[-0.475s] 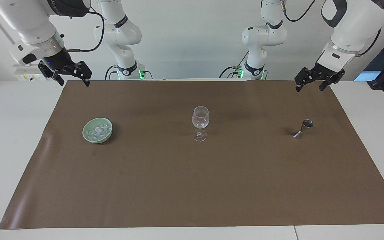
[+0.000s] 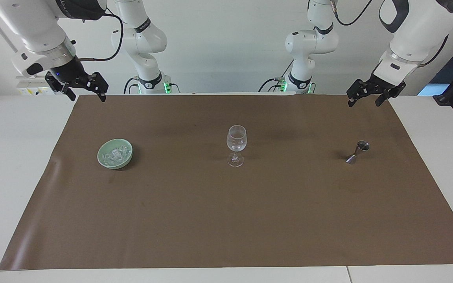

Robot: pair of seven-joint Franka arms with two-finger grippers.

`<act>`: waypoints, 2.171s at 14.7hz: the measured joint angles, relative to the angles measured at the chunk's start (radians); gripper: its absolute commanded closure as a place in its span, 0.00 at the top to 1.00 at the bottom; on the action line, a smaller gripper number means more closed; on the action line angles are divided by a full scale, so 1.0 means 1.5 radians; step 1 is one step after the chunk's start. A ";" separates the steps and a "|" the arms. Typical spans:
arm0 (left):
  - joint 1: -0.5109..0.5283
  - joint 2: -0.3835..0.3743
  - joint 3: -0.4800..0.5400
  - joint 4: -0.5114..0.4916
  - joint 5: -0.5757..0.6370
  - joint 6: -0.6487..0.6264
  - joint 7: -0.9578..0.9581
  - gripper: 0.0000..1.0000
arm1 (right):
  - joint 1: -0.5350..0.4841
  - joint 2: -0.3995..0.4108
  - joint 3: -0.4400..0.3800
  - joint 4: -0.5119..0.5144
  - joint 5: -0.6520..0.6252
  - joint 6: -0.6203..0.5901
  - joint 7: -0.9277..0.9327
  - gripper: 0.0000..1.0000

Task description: Pour wine and add ice with both arms

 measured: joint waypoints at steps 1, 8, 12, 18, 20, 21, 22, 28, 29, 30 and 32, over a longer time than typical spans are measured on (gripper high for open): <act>0.000 0.000 0.000 0.000 0.000 -0.001 0.000 1.00 | 0.000 0.000 0.000 0.000 0.000 0.000 0.000 1.00; 0.000 -0.001 0.001 -0.005 0.000 -0.008 -0.012 1.00 | 0.000 0.000 0.000 0.000 0.000 0.000 0.000 1.00; 0.001 -0.023 0.004 -0.050 0.000 -0.016 -0.140 1.00 | 0.000 0.000 0.000 0.000 0.000 0.000 0.000 1.00; 0.039 -0.032 0.005 -0.079 -0.034 -0.013 -0.275 1.00 | 0.000 0.000 0.000 0.000 0.000 0.000 0.000 1.00; 0.077 -0.022 0.006 -0.082 -0.072 -0.008 -0.304 1.00 | 0.000 0.000 0.000 0.000 0.000 0.000 0.000 1.00; 0.091 -0.015 0.007 -0.083 -0.091 -0.006 -0.331 1.00 | 0.000 0.000 0.000 0.000 0.000 0.000 0.000 1.00; 0.104 -0.005 0.007 -0.083 -0.116 -0.004 -0.367 1.00 | 0.000 0.000 0.000 0.000 0.000 0.000 0.000 1.00; 0.173 0.094 0.008 -0.068 -0.227 0.020 -0.552 1.00 | -0.003 0.000 -0.002 0.000 0.000 0.000 0.001 1.00; 0.194 0.111 0.008 -0.067 -0.249 0.024 -0.565 1.00 | -0.003 0.000 -0.002 0.000 0.000 0.000 0.001 1.00; 0.218 0.127 0.008 -0.066 -0.268 0.030 -0.570 1.00 | -0.003 0.000 -0.002 0.000 0.000 0.000 0.001 1.00; 0.262 0.157 0.009 -0.066 -0.306 0.038 -0.571 1.00 | -0.003 0.000 -0.002 0.000 0.000 0.000 0.001 1.00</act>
